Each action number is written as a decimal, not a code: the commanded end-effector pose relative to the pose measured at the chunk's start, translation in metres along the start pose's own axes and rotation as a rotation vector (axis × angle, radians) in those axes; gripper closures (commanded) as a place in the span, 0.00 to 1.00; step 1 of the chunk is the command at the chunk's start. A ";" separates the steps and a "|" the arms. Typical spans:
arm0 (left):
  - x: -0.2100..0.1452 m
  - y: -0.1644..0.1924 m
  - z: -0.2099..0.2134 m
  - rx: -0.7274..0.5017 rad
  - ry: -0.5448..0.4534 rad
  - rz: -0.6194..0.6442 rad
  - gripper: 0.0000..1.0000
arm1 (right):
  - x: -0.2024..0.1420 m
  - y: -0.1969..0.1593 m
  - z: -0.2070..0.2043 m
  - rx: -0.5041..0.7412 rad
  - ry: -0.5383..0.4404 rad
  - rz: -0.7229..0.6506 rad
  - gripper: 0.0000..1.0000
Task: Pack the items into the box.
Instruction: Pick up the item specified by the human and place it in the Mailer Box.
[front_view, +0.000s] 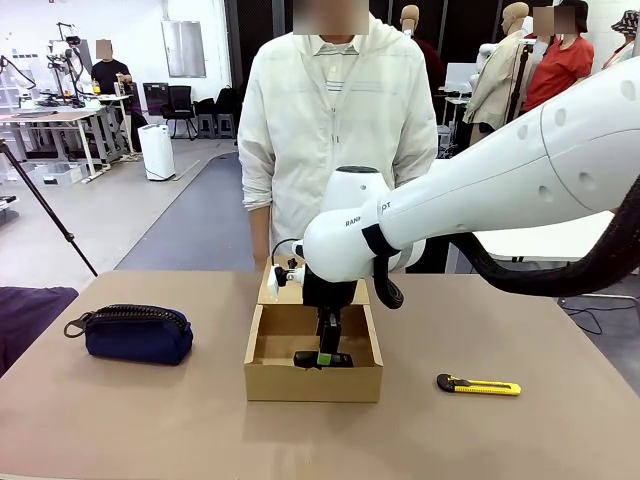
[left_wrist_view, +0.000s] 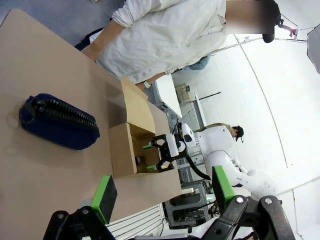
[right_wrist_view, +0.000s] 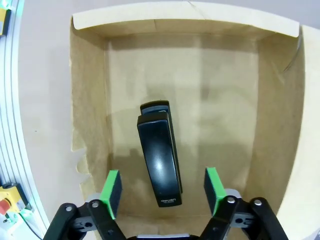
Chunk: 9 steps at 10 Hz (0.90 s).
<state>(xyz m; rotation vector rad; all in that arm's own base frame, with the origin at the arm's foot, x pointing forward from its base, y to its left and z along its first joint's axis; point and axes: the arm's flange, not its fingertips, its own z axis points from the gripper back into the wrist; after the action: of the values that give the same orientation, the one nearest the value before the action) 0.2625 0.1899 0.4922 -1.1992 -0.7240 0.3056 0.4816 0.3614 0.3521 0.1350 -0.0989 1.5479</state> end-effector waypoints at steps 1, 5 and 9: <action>0.002 0.000 -0.001 -0.024 -0.012 -0.018 0.00 | 0.001 0.000 0.001 -0.002 -0.002 -0.019 0.00; 0.002 0.000 -0.001 -0.024 -0.012 -0.018 0.00 | -0.010 -0.002 0.025 0.053 0.009 -0.065 0.00; 0.002 0.000 -0.001 -0.024 -0.012 -0.018 0.00 | -0.087 0.010 0.164 0.048 -0.250 -0.445 0.00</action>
<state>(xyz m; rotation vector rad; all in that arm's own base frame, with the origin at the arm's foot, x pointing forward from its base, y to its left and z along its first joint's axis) 0.2625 0.1902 0.4921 -1.1992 -0.7235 0.3062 0.4831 0.2840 0.4865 0.3025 -0.1497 1.2644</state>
